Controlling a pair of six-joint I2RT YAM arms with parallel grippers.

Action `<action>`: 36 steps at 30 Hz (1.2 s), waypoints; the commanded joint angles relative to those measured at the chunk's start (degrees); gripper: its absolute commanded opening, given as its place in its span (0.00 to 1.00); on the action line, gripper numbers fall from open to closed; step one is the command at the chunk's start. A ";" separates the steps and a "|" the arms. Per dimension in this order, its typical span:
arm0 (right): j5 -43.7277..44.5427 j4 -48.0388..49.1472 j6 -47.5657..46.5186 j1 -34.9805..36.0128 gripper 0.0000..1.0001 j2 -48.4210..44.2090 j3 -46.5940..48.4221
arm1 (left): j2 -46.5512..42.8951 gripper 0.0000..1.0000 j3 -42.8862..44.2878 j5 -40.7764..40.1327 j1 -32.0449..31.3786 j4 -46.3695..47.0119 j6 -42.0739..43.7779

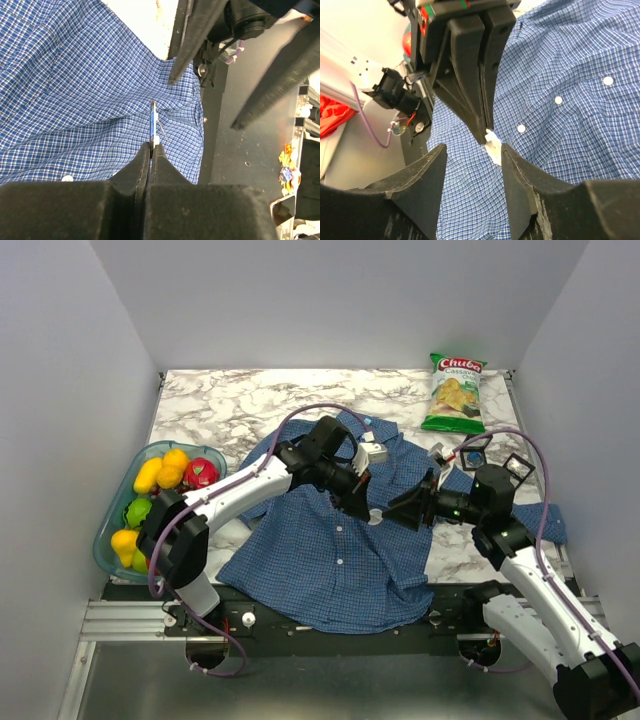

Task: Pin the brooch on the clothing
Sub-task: Adjust the brooch.

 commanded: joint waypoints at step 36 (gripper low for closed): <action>-3.62 1.80 -1.19 5.33 0.01 3.88 0.70 | -5.26 0.08 -1.87 12.02 0.26 3.74 -0.05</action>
